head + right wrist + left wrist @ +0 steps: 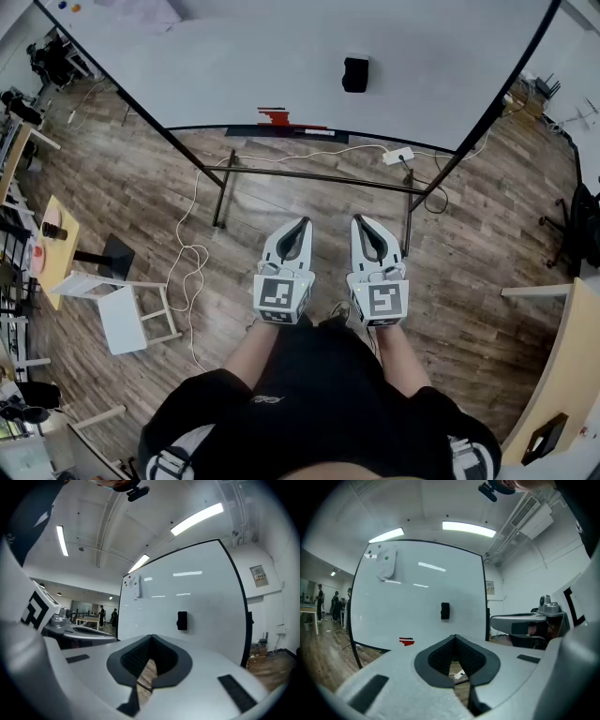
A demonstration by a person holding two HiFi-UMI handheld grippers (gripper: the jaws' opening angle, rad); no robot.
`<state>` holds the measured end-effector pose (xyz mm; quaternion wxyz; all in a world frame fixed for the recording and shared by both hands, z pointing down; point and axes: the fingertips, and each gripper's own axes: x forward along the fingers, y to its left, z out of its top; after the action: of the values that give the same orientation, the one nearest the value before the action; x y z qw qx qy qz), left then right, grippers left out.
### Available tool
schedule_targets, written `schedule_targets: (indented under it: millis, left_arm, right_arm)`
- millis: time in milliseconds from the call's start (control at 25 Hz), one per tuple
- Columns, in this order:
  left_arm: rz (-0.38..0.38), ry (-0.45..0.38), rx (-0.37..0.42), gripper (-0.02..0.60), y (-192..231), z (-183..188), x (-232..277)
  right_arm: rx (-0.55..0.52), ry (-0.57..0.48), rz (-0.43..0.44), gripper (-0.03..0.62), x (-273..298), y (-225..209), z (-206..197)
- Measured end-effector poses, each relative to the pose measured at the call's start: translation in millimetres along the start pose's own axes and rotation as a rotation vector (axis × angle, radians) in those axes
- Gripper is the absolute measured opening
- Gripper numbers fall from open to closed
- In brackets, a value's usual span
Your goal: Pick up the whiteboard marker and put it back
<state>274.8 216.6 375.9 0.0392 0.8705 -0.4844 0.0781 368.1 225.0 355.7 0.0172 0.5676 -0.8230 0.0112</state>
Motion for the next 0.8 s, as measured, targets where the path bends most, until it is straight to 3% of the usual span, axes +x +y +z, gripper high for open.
schedule_targets:
  millis: [480, 800]
  left_arm:
    - [-0.005, 0.052, -0.037, 0.007, 21, -28, 33]
    - [-0.072, 0.042, -0.092, 0.006, 64, -26, 95]
  right_arm:
    - [0.010, 0.040, 0.010, 0.003, 43, -9, -29]
    - [-0.093, 0.143, 0.003, 0.003, 111, -19, -30]
